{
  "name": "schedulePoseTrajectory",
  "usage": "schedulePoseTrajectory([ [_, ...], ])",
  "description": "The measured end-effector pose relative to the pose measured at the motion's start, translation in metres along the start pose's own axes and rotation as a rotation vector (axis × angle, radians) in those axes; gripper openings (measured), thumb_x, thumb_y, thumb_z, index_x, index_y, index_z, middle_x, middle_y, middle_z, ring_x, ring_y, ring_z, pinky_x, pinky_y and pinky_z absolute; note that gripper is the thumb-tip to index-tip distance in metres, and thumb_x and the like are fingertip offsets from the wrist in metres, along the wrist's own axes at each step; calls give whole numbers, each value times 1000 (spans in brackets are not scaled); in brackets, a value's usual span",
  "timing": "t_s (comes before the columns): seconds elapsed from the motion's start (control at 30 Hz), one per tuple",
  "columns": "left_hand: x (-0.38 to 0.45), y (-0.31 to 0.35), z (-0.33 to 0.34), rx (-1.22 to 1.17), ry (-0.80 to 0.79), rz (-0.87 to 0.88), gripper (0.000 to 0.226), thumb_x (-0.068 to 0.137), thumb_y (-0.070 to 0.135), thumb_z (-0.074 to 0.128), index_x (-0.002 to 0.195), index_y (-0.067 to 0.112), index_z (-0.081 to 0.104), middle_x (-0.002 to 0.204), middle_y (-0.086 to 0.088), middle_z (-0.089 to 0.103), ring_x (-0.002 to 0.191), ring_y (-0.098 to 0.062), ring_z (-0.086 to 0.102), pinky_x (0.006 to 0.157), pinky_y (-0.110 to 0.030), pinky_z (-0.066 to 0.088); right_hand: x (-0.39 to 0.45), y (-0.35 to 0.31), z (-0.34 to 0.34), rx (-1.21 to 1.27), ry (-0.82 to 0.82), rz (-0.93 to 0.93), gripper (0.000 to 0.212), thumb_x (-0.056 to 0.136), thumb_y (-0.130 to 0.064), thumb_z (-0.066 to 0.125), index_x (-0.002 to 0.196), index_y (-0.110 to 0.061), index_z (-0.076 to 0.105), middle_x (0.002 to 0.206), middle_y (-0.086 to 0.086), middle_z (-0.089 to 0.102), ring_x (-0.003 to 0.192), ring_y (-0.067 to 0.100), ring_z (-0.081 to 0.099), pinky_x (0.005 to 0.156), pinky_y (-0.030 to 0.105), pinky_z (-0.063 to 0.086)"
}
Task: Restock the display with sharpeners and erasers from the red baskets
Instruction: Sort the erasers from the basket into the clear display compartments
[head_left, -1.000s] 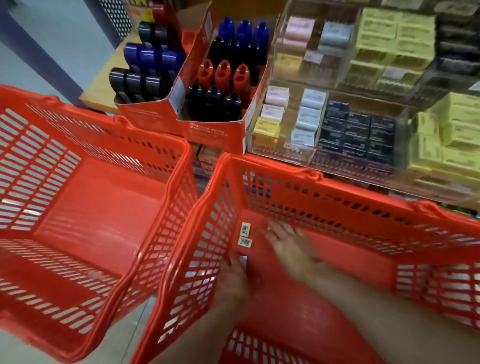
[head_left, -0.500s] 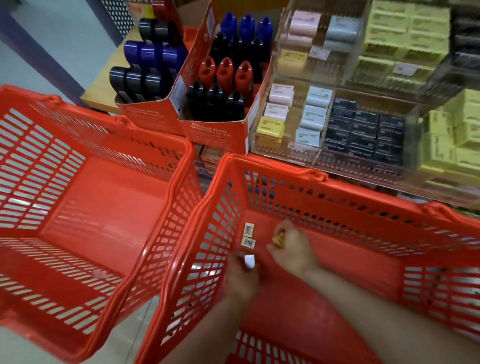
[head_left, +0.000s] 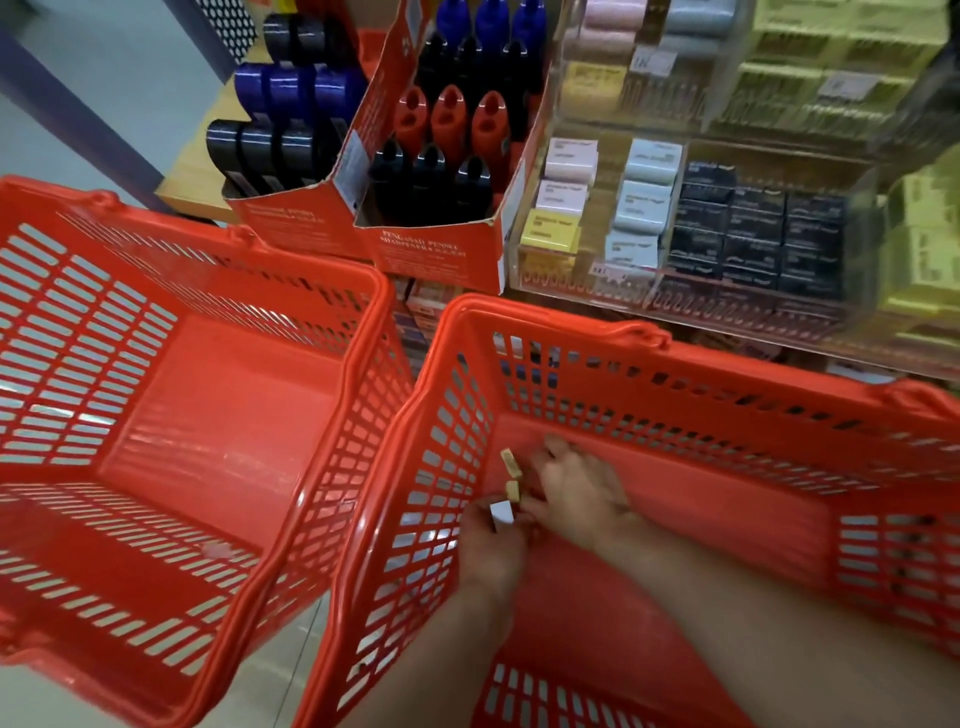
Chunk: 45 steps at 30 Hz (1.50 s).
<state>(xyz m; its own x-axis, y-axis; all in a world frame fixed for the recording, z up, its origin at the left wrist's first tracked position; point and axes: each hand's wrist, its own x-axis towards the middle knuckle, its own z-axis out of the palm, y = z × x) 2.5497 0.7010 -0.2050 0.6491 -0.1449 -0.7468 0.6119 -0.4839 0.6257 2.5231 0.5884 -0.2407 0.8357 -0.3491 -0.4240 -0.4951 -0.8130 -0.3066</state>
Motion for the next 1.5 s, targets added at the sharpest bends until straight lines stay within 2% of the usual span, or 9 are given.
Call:
schedulePoseTrajectory([
  [0.23,-4,4,1,50,50,-77,22,96,9,57,110,-4,66,110,-26,68,106,-41,64,90,-47,52,-19,14,-8,212,-13,127,64,80,-49,70,134,-23,46,134,2,47,121,25,54,98,33,45],
  [0.4,-1,-8,-9,56,38,-161,13,96,10,55,88,4,63,68,-10,61,54,-18,54,47,-21,42,-8,-9,-1,259,48,156,57,84,-56,64,127,-23,49,128,3,51,113,29,59,90,36,47],
  [0.57,3,-12,-12,-11,-2,-191,17,97,14,55,82,7,59,60,-7,53,44,-13,47,39,-18,34,5,-23,12,281,90,247,32,91,-37,61,118,-20,58,124,6,55,107,30,62,87,36,49],
  [0.73,5,3,-9,-266,-180,-301,46,94,48,57,118,9,62,94,-13,57,74,-22,54,61,-30,39,-23,-4,7,587,151,90,11,87,-26,71,96,-20,72,94,0,62,87,18,61,80,28,45],
  [0.87,-3,2,-4,-334,-215,-255,36,101,41,43,101,12,63,91,-13,63,77,-22,60,66,-31,47,-48,0,2,613,48,-119,18,75,-15,76,90,-24,72,83,-14,54,81,5,55,77,19,40],
  [1.07,-3,-12,-11,-178,-49,-223,43,106,31,40,106,-2,67,88,-23,65,66,-26,58,58,-31,40,-28,1,9,366,-204,-73,78,75,-32,79,144,-37,42,148,0,43,138,20,38,113,29,32],
  [1.2,3,-29,-16,70,46,-155,34,100,15,54,116,-15,60,114,-36,63,108,-47,62,85,-49,48,-16,-3,19,164,-184,-197,56,85,-27,67,137,-38,50,137,-2,47,126,24,51,101,29,39],
  [1.3,5,-32,-20,92,37,-161,34,98,11,56,120,-16,56,118,-40,58,112,-53,58,99,-59,44,-18,2,15,148,-86,-159,32,88,-36,64,120,-35,60,122,-4,50,113,24,58,90,33,44],
  [1.5,-26,28,-11,101,-173,-44,31,99,29,56,102,-1,63,75,-20,63,64,-27,60,59,-31,49,-69,36,-62,354,157,-35,34,77,-39,80,105,-23,71,97,-9,57,93,14,61,80,19,40],
])
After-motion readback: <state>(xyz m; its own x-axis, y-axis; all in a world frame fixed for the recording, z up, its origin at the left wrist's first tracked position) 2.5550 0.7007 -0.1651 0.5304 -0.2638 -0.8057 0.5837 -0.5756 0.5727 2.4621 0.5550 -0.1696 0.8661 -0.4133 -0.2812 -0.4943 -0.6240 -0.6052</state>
